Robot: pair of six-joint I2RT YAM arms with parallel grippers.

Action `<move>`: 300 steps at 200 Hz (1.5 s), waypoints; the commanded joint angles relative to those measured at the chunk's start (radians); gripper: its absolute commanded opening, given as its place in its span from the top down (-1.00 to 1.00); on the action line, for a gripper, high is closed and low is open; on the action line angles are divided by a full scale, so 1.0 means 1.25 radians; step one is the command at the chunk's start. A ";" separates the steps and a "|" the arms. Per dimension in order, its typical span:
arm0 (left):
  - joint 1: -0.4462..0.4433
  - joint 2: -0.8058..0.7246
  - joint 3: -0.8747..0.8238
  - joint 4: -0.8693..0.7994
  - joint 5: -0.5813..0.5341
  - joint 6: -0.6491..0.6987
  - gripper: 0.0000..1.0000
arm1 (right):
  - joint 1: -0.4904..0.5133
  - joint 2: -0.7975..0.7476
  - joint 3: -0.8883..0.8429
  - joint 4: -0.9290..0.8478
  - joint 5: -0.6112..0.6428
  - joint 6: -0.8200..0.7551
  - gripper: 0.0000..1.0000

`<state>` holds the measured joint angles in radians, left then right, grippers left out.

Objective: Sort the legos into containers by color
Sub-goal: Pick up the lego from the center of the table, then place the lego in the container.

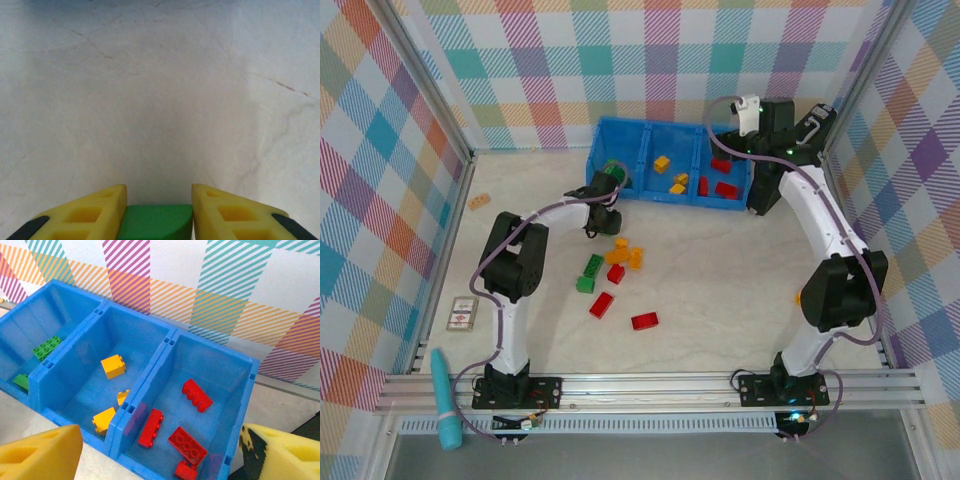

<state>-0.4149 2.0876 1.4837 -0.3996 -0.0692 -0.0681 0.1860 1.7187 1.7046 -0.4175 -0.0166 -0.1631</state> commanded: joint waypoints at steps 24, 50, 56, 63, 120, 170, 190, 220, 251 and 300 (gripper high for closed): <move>-0.010 -0.102 0.100 -0.043 0.008 0.002 0.26 | -0.006 -0.078 -0.081 0.049 -0.039 0.083 -0.66; -0.009 -0.105 0.147 0.009 0.010 0.010 0.26 | -0.007 -0.129 -0.150 0.103 -0.076 0.129 -0.66; -0.009 -0.097 0.162 0.020 0.006 0.015 0.26 | -0.006 -0.137 -0.161 0.107 -0.085 0.138 -0.67; -0.009 -0.086 0.181 0.030 -0.001 0.019 0.26 | -0.006 -0.145 -0.170 0.108 -0.093 0.150 -0.67; 0.002 0.036 0.306 0.132 -0.050 0.069 0.24 | -0.005 -0.272 -0.341 0.206 -0.220 0.270 -0.66; 0.012 0.148 0.395 0.143 -0.072 0.082 0.24 | 0.045 -0.389 -0.450 0.145 -0.253 0.273 -0.75; 0.013 0.182 0.415 0.143 -0.078 0.077 0.24 | 0.073 -0.436 -0.477 0.093 -0.241 0.267 -0.79; 0.015 0.215 0.426 0.149 -0.089 0.080 0.24 | 0.104 -0.477 -0.490 0.019 -0.199 0.270 -0.79; 0.018 0.241 0.426 0.158 -0.103 0.082 0.19 | 0.124 -0.514 -0.498 -0.030 -0.174 0.267 -0.79; 0.019 0.262 0.398 0.193 -0.113 0.072 0.04 | 0.156 -0.567 -0.534 -0.026 -0.120 0.306 -0.78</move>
<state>-0.3958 2.4027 1.9812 -0.2077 -0.1940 0.0242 0.3603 1.0443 1.0477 -0.4320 -0.2123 0.1959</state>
